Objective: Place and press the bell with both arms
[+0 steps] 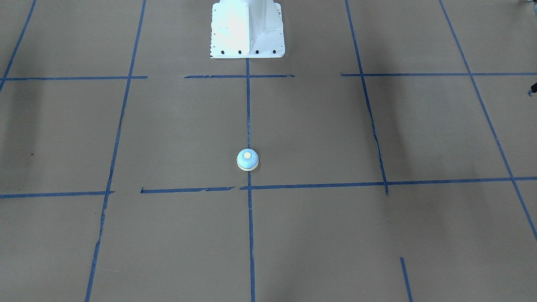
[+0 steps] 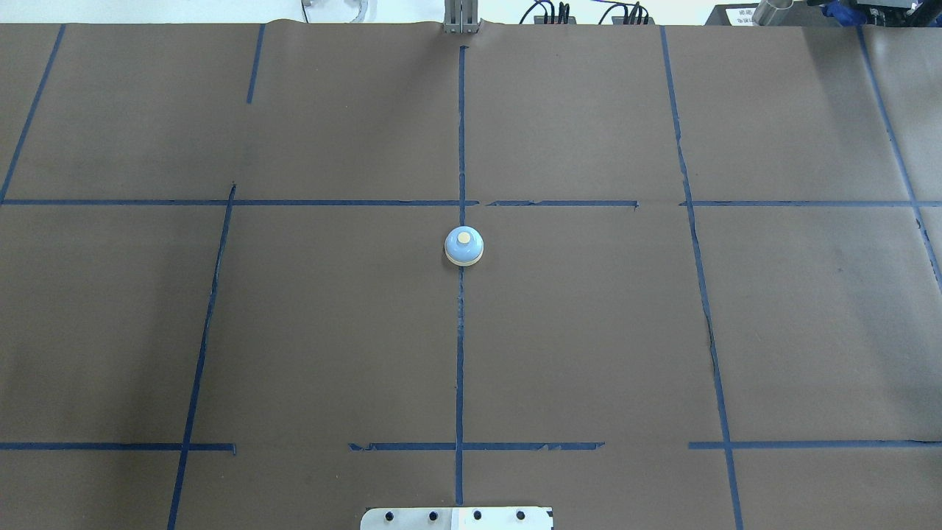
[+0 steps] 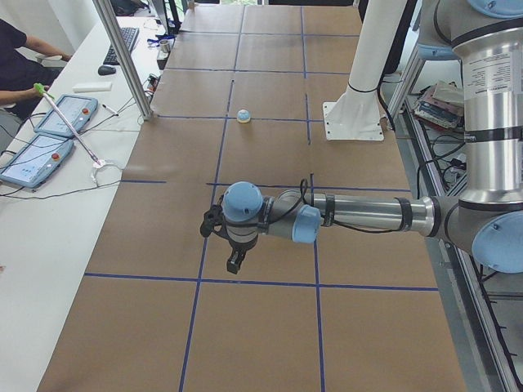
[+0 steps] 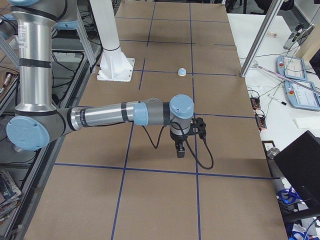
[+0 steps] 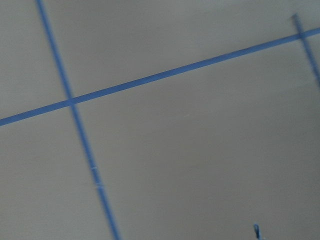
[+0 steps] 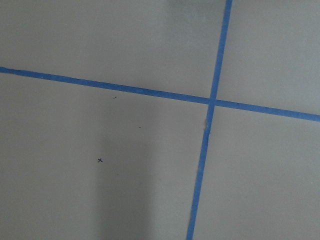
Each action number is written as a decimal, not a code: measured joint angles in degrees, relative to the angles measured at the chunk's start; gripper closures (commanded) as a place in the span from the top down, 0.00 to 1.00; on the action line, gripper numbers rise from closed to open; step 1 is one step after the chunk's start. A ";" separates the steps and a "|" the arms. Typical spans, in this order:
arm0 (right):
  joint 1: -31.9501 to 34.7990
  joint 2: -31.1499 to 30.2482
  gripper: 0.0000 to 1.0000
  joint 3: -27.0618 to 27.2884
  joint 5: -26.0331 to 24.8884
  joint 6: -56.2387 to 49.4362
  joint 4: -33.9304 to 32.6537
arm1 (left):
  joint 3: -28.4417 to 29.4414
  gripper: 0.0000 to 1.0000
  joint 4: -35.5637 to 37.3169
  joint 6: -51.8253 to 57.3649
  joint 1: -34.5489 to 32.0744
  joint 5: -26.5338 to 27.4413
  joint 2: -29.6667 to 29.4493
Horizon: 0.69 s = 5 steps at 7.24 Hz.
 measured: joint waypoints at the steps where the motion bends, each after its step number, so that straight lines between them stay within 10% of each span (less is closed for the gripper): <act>1: 1.28 -0.61 1.00 -0.52 0.12 -1.37 -0.03 | 0.26 1.00 6.20 0.66 -1.20 0.04 -2.27; 5: -2.22 0.43 1.00 0.35 -1.32 -1.84 -5.02 | -2.03 1.00 14.24 -9.33 1.01 4.11 -4.81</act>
